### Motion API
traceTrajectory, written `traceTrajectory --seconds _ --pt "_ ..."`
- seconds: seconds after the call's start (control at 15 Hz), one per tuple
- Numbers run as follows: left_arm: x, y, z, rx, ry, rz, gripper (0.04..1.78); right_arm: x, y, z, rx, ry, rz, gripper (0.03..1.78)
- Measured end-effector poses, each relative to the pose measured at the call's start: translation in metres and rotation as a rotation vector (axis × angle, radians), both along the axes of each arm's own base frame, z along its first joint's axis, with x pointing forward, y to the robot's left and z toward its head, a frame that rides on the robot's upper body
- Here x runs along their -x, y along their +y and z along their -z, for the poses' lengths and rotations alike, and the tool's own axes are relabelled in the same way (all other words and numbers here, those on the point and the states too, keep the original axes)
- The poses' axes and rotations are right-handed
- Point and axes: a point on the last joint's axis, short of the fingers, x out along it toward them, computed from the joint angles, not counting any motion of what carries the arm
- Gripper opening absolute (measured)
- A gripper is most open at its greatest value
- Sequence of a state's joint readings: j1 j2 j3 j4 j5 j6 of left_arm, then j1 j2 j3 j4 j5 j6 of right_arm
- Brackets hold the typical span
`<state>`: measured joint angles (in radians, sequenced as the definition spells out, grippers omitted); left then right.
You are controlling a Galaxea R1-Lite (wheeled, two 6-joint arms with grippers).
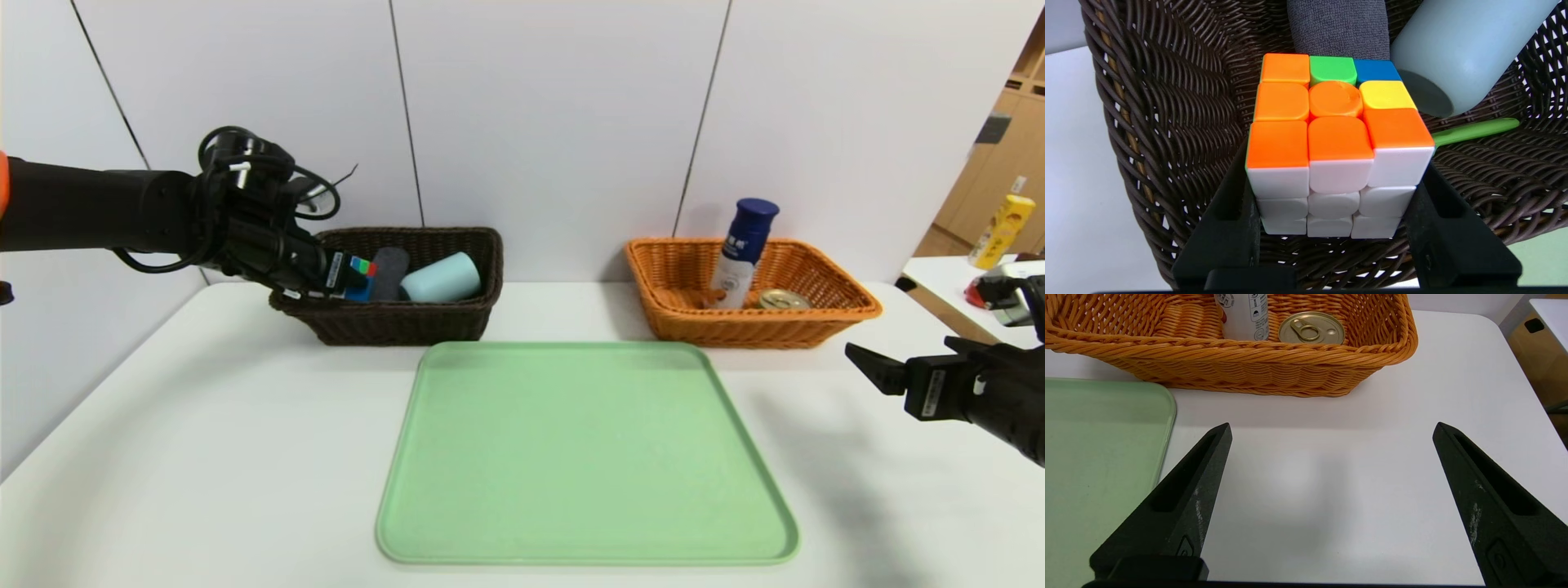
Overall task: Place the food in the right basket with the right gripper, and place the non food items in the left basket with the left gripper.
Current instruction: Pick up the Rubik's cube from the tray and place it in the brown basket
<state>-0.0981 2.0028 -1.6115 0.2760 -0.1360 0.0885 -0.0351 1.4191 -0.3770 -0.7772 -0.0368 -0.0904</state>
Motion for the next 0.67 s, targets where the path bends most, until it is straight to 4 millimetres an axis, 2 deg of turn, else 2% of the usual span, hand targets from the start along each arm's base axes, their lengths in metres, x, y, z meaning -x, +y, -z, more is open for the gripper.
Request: traceTrajectory --seconds 0.2,0.47,0.67 --pt "-0.003 -0.001 0.001 0.010 -0.016 -0.004 1.24 0.000 0.000 0.001 0.000 0.002 0.000 1.70" --pt "-0.004 -0.001 -0.001 0.018 -0.050 -0.007 1.42 0.000 0.000 0.001 0.000 0.001 -0.001 1.70" --pt "0.005 0.000 -0.023 0.025 -0.143 -0.007 1.51 0.000 0.000 -0.002 0.001 -0.010 0.000 1.70"
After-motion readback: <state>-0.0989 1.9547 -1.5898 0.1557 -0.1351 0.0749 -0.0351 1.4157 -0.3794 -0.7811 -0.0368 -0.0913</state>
